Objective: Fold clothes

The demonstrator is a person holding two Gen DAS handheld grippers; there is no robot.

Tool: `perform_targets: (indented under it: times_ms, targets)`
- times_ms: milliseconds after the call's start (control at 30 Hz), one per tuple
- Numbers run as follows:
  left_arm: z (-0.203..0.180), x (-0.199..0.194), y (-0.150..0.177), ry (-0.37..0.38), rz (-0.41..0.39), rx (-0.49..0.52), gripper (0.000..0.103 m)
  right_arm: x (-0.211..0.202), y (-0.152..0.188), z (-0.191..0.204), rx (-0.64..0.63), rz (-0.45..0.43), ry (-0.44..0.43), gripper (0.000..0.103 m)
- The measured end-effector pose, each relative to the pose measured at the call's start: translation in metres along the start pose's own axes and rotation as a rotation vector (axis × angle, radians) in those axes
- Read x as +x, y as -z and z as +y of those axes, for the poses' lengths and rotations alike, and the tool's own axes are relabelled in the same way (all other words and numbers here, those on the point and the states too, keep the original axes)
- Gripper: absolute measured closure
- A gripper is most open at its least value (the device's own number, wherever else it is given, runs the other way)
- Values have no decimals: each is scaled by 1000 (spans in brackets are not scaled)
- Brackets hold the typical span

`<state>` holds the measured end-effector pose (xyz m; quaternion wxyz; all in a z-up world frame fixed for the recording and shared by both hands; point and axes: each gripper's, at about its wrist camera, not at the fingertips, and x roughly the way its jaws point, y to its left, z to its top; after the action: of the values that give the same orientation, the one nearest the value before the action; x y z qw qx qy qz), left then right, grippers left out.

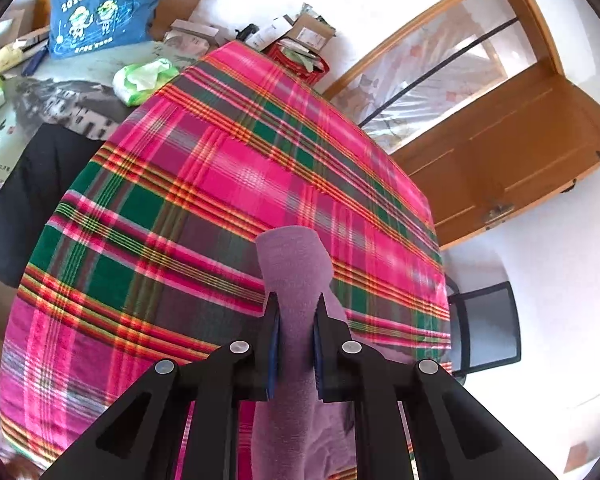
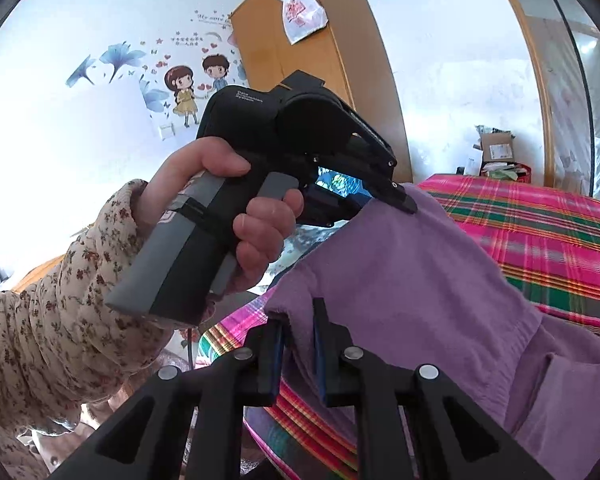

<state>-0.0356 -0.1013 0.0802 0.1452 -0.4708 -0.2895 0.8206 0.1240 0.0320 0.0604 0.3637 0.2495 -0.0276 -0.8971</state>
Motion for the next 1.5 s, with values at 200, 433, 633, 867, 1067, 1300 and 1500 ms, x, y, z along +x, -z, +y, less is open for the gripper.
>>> perform_targets:
  times_ms: [200,433,633,867,1067,1300,1500]
  targets:
    - [-43,2,8,-10,-23,55,89,-20,-8,-17,8,-45,37,90]
    - [-91,10,19,0,-22,134,89,-57,-6,-36,64,-88,67,90]
    - [-129,29,28,49,24,188,89,-88,-5,-55,125,-131,106,90]
    - [-163,52,39,88,72,219,89,-119,1,-80,210,-168,151,90]
    - [-193,77,53,114,125,260,89,-143,8,-98,269,-201,207,90]
    - [-217,110,68,123,198,283,89,-171,22,-122,337,-210,288,90]
    - [-237,149,85,112,267,295,89,-186,42,-142,391,-193,367,90]
